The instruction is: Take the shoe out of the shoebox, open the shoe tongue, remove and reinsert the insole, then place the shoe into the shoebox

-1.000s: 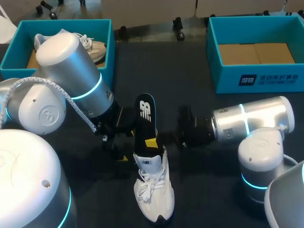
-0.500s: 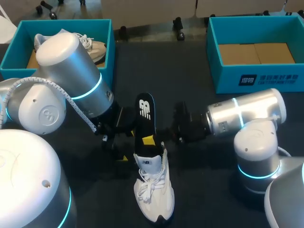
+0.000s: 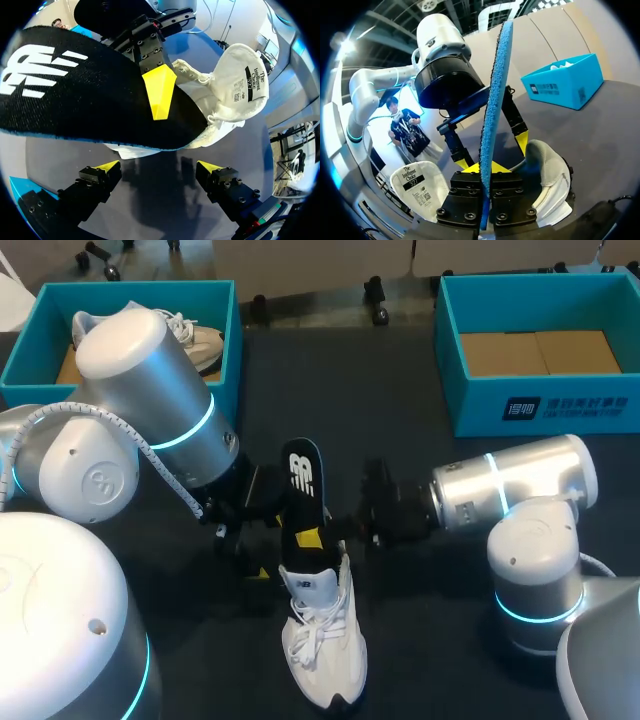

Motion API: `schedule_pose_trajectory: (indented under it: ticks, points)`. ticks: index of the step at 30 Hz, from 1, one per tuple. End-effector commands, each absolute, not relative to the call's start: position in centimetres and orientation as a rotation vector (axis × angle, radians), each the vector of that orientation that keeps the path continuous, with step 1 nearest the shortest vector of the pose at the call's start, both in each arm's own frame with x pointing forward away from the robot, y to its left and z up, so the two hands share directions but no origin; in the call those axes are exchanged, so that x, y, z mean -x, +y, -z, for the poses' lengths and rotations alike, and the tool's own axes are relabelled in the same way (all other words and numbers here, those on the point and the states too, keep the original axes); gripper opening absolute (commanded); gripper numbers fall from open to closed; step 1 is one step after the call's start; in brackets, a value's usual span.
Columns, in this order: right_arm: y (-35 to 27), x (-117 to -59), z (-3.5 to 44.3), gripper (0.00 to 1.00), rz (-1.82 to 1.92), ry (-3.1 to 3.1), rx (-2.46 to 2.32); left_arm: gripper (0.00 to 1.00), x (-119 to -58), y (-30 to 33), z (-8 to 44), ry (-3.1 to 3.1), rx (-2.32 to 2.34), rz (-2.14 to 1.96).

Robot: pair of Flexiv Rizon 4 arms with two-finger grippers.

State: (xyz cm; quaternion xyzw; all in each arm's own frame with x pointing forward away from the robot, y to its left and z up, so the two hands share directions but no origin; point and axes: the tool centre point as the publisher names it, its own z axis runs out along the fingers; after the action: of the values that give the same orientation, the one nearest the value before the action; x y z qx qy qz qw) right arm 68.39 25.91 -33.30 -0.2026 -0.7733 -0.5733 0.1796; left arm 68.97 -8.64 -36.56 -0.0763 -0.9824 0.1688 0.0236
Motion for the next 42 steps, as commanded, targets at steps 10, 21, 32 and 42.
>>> schedule_pose_trajectory:
  ticks: [10, 21, 32, 42]
  points:
    - [25.5, -67.0, 34.1, 0.00, 1.627, -2.188, 0.640, 1.00, -68.9, -8.6, 36.6, -3.040, 0.237, -0.525]
    - [25.4, -66.0, 33.8, 0.00, 1.598, -2.215, 0.650, 1.00, -68.9, -8.6, 36.6, -3.040, 0.237, -0.525]
    - [25.0, -66.2, 34.2, 0.00, 1.559, -2.191, 0.721, 1.00, -68.9, -8.6, 36.6, -3.040, 0.237, -0.525]
    - [24.7, -66.5, 34.7, 0.00, 1.452, -2.160, 0.777, 1.00, -68.9, -8.6, 36.6, -3.040, 0.237, -0.525]
